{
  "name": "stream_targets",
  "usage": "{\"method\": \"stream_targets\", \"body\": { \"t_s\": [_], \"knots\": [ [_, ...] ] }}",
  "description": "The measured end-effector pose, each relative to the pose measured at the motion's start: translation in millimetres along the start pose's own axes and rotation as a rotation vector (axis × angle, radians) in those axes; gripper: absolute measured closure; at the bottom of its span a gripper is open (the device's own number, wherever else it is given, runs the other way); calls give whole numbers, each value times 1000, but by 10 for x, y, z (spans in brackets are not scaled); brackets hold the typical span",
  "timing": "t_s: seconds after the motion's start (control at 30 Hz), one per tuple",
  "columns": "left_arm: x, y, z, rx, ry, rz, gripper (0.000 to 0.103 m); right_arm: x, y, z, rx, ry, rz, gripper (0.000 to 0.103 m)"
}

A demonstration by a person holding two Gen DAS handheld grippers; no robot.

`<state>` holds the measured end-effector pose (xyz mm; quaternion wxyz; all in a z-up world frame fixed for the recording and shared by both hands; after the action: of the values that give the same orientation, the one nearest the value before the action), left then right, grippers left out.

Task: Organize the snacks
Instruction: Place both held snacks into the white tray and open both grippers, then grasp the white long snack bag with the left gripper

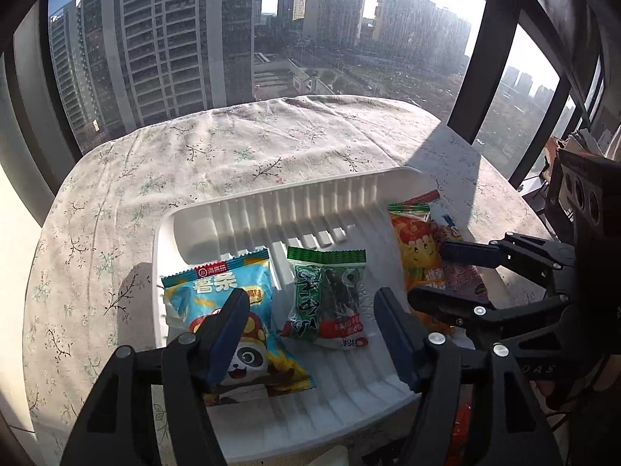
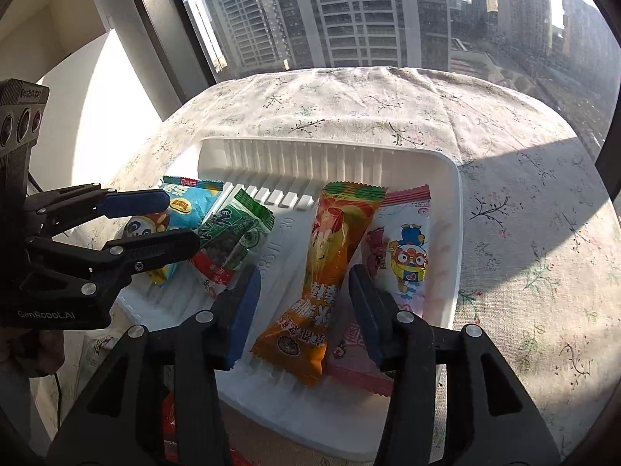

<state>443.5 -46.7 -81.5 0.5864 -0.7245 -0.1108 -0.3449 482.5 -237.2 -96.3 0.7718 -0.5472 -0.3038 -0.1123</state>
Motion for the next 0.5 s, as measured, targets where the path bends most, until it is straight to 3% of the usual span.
{"method": "stream_targets", "body": {
  "t_s": [0.07, 0.13, 0.17, 0.37, 0.5],
  "knots": [
    [-36, -184, 25, 2, -15, -36, 21, 35, -114, 46, -13, -22, -30, 30],
    [-110, -365, 32, 3, -20, -67, 5, 93, -280, 106, -32, -53, -67, 30],
    [-163, -459, 34, 9, -21, -80, 3, 124, -378, 129, -36, -59, -91, 28],
    [-566, -879, 32, 14, -68, -107, 0, 170, -1113, 305, 2, -40, -241, 15],
    [-923, -998, 63, 11, -141, -87, 1, -114, -1582, 508, 33, -57, -305, 12]
  ]
}}
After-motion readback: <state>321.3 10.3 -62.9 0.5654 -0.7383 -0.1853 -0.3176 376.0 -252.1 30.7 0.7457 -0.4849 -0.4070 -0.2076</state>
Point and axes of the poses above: each gripper's, at about its wrist camera, not at the fingertips, and y roughly the way its jaws point, z to its left, x to its top, the point moved 7 cm from there along y, roughly the way its jaws point, and after that the axes turned 1 degree about y, right-handed, at the moved point
